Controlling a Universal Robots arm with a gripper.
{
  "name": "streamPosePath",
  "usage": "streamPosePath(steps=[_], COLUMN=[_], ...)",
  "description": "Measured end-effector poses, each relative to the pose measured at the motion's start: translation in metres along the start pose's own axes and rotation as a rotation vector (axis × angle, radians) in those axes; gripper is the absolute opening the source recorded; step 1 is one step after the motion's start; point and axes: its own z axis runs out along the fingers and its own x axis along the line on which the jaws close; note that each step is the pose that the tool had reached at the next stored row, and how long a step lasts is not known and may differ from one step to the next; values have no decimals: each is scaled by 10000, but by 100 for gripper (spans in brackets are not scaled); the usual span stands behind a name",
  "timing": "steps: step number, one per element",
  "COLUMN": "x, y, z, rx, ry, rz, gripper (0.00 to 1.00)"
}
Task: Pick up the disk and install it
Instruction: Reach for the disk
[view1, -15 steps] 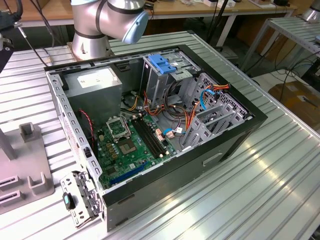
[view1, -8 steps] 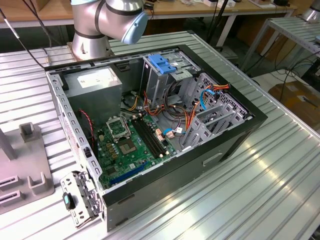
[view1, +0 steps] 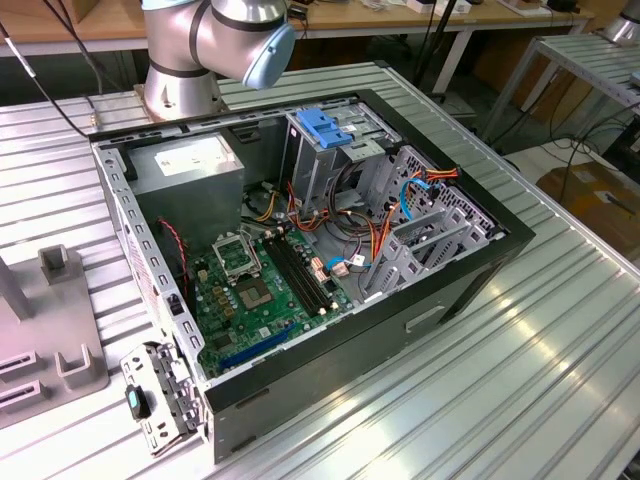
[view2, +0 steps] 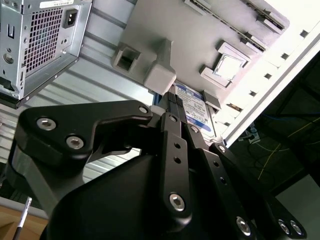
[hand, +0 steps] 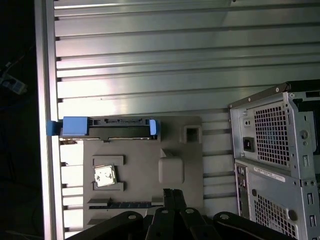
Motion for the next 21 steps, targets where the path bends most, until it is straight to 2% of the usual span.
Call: streamPosePath(steps=[8, 13, 21], x=[2, 7, 8], y=[28, 93, 100], z=[1, 5, 5], rx=[0, 0, 0], ry=[0, 0, 0], rz=[0, 1, 0], gripper=[11, 11, 11])
